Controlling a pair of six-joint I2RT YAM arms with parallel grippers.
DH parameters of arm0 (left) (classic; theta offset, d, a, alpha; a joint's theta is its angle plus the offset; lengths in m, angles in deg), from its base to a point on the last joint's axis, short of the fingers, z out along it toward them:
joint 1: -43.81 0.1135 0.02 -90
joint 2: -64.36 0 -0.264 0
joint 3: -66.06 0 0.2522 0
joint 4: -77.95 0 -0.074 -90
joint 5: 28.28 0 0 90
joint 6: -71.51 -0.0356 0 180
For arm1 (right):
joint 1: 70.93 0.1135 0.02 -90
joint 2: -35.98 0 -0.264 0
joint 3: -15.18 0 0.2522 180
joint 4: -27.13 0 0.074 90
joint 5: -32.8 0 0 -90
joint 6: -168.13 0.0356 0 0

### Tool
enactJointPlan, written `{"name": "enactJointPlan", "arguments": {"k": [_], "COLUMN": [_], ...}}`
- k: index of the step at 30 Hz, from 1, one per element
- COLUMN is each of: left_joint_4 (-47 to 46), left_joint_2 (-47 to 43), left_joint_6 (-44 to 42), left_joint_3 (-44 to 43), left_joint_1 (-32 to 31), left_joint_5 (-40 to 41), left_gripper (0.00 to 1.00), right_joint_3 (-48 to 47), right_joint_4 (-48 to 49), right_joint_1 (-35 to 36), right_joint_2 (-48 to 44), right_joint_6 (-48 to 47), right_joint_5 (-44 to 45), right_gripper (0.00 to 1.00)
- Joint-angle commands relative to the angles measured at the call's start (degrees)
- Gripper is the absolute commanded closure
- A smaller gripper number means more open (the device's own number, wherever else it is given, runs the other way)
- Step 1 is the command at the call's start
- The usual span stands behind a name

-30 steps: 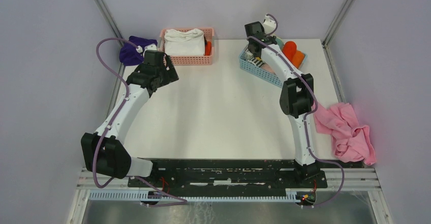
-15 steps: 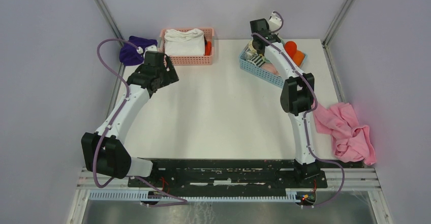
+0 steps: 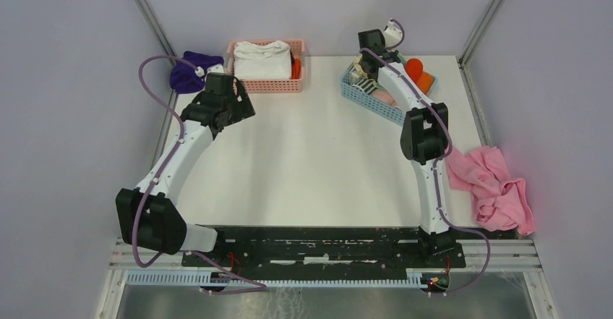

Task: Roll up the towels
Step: Place the towel in the bin.

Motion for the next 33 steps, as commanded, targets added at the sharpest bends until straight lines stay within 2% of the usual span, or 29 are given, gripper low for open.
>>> {"name": "enactJointPlan", "arguments": {"k": [1, 10, 21, 25, 33], "left_joint_4": [-2.48, -2.67, -3.1, -3.33, -3.81], "left_joint_2": [-1.17, -1.35, -1.35, -1.48, -2.14], "left_joint_6": [-1.74, -2.06, -2.31, -2.38, -2.74], "left_joint_3": [0.01, 0.28, 0.63, 0.79, 1.16], "left_joint_1": [0.12, 0.09, 0.08, 0.12, 0.2], "left_joint_5": [-0.6, -1.15, -1.88, -2.58, -3.16], "left_gripper": [0.11, 0.11, 0.1, 0.1, 0.11], "right_joint_3": [2.69, 5.29, 5.83, 7.79, 14.14], "right_joint_4": [1.13, 3.22, 3.8, 6.78, 9.25], "right_joint_1": [-1.11, -1.11, -1.11, -1.13, -1.24], "right_joint_2": [-6.22, -10.53, -11.51, -13.12, -18.92], "right_joint_6": [-1.07, -1.55, -1.96, -3.47, -6.51], "right_joint_5": [0.37, -0.42, -3.41, -9.17, -9.14], "right_gripper": [0.4, 0.29, 0.23, 0.2, 0.06]}}
